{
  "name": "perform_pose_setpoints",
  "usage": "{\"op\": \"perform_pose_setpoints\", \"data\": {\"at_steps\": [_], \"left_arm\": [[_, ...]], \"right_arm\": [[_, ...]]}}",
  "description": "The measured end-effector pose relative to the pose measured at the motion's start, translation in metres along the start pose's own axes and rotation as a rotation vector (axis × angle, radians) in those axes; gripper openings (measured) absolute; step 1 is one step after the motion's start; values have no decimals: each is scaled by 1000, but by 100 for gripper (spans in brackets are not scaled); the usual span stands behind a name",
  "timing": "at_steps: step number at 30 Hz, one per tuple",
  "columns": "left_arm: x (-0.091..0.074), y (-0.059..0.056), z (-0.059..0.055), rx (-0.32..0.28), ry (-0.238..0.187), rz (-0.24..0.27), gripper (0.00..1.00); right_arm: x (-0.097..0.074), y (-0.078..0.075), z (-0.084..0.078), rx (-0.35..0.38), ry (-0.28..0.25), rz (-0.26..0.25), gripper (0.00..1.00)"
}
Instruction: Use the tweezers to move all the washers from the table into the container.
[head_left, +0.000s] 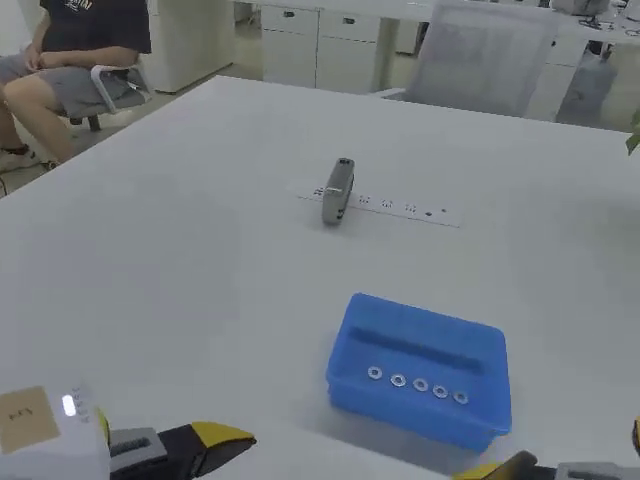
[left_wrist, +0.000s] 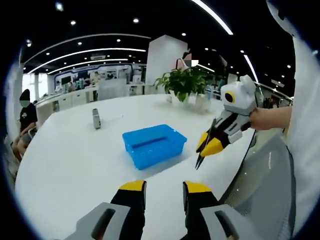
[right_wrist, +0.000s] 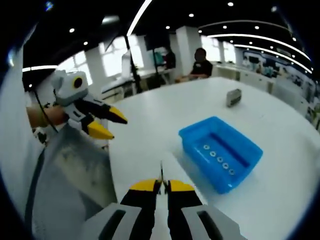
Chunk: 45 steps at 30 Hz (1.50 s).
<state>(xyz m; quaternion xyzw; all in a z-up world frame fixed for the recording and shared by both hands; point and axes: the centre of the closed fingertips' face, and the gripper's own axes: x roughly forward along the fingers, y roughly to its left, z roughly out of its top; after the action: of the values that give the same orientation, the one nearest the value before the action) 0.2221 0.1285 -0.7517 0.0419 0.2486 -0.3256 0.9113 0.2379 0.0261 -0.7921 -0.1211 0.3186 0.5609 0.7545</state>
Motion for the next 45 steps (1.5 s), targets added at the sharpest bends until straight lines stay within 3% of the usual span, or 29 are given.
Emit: {"op": "perform_pose_setpoints", "data": {"at_steps": [5,8,12,15,19,23,30,39,45], "left_arm": [[9,-29,22,33,2,-145,26],[14,-53,31,81,23,-260,25],[17,-78,34,124,67,-369,23],[19,-96,33,158,116,-451,23],[24,-105,38,222,125,-474,15],[27,-113,43,241,124,-492,9],[32,-129,31,321,190,-548,4],[35,-128,29,354,190,-554,0],[40,-114,20,397,217,-542,0]], "right_arm": [[2,21,-14,-44,50,47,4],[0,29,-22,-120,100,75,4],[-2,37,-30,-231,162,101,4],[-2,44,-30,-251,165,123,4],[-2,51,-30,-318,187,151,4],[-2,56,-33,-385,223,169,4],[-2,57,-35,-405,237,176,4],[-6,53,-39,-366,247,183,4],[-2,41,-43,-374,277,158,4]]}}
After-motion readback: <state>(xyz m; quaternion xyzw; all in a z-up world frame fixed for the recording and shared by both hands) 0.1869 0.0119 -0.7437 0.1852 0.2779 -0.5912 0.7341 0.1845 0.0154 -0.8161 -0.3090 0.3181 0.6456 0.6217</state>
